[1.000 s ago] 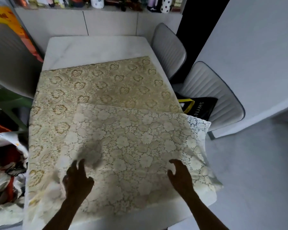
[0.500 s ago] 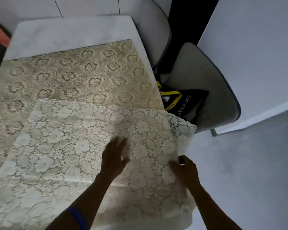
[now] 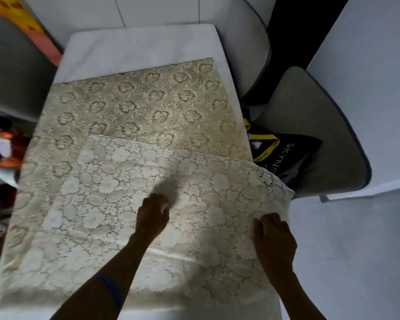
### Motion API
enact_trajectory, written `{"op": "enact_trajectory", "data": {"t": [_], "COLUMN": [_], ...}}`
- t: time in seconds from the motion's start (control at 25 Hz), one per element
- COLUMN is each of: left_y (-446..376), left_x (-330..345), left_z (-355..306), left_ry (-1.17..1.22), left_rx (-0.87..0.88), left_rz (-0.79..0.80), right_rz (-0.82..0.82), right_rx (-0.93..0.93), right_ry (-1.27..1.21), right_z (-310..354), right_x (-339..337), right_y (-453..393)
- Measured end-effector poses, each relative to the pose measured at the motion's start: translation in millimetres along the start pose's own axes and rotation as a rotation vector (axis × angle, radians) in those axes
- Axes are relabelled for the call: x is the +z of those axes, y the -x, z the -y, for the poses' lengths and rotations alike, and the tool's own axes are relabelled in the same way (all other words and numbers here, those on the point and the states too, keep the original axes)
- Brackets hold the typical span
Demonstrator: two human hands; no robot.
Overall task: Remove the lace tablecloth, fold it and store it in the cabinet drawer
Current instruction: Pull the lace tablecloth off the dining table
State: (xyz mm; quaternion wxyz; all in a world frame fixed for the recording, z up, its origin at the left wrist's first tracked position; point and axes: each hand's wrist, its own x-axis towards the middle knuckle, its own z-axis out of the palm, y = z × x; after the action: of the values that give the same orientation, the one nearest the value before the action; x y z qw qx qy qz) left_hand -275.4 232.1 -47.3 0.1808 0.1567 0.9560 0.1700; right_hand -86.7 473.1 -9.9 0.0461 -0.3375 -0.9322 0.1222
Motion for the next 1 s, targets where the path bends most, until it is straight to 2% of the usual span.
{"op": "enact_trajectory", "data": {"t": [0.08, 0.2, 0.32, 0.44, 0.52, 0.6, 0.68, 0.8, 1.0], "left_y": [-9.6, -10.8, -15.7, -32.8, -39.0, -39.7, -38.3, -33.3, -29.3], "left_x": [-27.0, -52.6, -67.6, -79.7, -80.5, -80.5, -79.1, -82.7, -129.8], "left_z": [48.6, 123.3, 181.9, 207.1, 216.8, 225.1, 224.9, 221.3, 243.5], "left_ry": [0.005, -0.056, -0.016, 0.174, 0.151, 0.235, 0.389, 0.376, 0.466], "left_rx": [-0.308, -0.537, -0.599, -0.596, -0.583, -0.57, -0.552, -0.497, -0.423], "left_rz": [-0.031, -0.018, -0.036, 0.046, -0.045, -0.19, -0.238, -0.296, -0.583], "right_rz": [-0.02, -0.001, 0.126, 0.315, 0.389, 0.402, 0.385, 0.311, -0.087], "right_rx": [-0.114, -0.162, -0.16, -0.179, -0.083, 0.113, 0.228, 0.214, 0.27], "right_ry": [0.012, 0.046, 0.068, 0.003, -0.01, -0.026, -0.006, 0.026, -0.116], "right_z": [31.9, 64.3, 85.1, 109.9, 121.1, 126.2, 125.1, 123.6, 116.4], "right_x": [5.3, 17.7, 35.6, 57.9, 67.5, 69.0, 66.4, 59.6, 30.4], "right_y": [-6.2, -16.2, -20.8, -20.5, -22.6, -25.7, -27.0, -25.6, -46.4]}}
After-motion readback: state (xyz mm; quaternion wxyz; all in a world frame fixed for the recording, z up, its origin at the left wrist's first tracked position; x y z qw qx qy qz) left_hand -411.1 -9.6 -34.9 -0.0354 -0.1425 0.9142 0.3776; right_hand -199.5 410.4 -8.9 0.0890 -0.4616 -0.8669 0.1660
